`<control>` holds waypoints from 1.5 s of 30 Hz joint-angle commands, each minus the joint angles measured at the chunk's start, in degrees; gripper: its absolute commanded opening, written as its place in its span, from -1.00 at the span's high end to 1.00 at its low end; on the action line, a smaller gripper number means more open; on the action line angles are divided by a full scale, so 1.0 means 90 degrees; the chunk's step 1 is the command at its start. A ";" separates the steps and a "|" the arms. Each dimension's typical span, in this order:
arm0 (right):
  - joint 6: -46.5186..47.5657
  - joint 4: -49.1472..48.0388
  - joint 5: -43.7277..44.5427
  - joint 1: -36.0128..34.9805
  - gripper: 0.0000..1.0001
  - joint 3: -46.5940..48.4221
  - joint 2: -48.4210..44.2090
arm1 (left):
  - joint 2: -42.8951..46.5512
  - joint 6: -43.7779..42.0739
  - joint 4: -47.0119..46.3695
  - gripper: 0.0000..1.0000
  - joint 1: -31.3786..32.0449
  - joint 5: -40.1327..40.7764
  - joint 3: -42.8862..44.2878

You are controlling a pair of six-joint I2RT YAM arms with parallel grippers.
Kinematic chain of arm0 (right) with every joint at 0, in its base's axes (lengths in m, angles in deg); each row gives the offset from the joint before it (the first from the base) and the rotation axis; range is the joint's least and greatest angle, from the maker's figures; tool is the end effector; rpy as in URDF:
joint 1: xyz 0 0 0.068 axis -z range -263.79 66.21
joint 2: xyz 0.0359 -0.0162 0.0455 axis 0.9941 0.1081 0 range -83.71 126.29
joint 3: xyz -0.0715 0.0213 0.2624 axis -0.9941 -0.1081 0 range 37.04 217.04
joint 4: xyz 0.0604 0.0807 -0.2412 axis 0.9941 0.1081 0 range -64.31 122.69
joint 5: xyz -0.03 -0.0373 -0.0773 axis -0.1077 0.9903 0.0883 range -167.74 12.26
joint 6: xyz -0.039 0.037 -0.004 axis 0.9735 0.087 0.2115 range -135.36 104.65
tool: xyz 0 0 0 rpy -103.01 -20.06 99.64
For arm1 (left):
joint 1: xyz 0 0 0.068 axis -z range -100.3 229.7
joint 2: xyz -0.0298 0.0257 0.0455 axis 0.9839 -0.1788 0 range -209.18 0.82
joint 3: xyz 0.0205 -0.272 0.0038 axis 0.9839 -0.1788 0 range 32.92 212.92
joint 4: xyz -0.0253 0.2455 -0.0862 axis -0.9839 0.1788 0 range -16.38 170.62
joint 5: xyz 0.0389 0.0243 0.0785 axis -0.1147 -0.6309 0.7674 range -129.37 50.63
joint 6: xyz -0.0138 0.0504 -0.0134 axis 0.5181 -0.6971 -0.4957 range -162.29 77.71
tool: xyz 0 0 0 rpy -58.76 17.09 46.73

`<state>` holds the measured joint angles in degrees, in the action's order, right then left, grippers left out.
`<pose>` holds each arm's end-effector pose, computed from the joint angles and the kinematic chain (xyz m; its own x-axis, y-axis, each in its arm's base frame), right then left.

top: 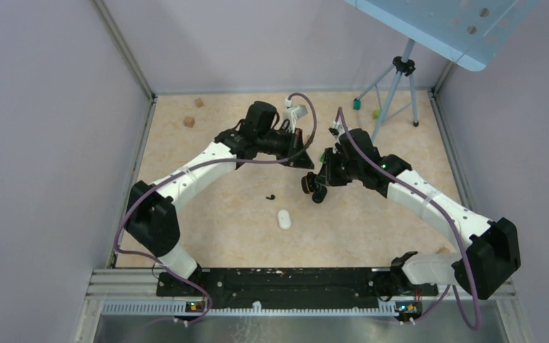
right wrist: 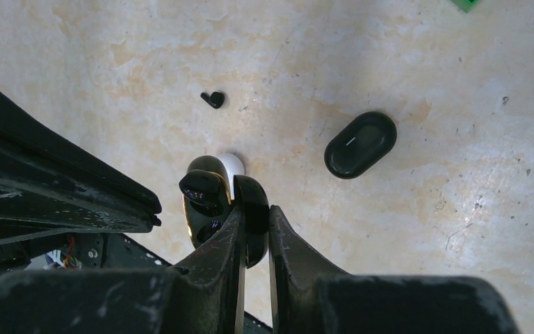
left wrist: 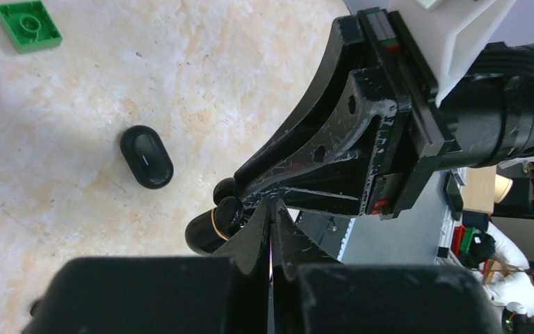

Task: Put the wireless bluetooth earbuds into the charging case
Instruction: Adjust the left earbud in the left side groove of the charging case.

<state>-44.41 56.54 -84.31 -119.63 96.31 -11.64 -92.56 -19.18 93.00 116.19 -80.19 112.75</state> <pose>0.2165 0.1615 0.2934 -0.8042 0.0142 -0.5942 -0.2954 0.8580 0.4203 0.2856 -0.2403 0.3230 -0.7518 0.1864 -0.6325 0.6481 0.3864 -0.6563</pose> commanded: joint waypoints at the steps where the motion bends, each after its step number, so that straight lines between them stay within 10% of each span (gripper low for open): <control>1: -0.0006 -0.0256 0.0054 -0.0052 1.00 -0.0007 -0.0195 | -0.0015 0.0144 -0.0220 1.00 -0.0002 -0.0194 -0.0116; 14: -0.0056 -0.0340 0.0154 -0.0047 1.00 -0.0111 -0.0292 | 0.0188 0.0186 -0.0127 1.00 0.0009 -0.0437 -0.0358; 23: -0.0120 -0.0342 0.0199 -0.0047 1.00 -0.0167 -0.0353 | 0.0536 0.0368 -0.0276 1.00 -0.0016 0.1122 -0.0388; 45: -0.0197 -0.0326 0.0218 -0.0042 1.00 -0.0137 -0.0351 | 0.0052 -0.0189 0.0127 1.00 -0.0031 0.0135 -0.0192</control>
<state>-45.99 55.08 -82.74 -119.63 94.41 -13.52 -93.26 -18.79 94.68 115.69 -77.35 109.65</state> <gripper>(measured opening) 0.129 0.003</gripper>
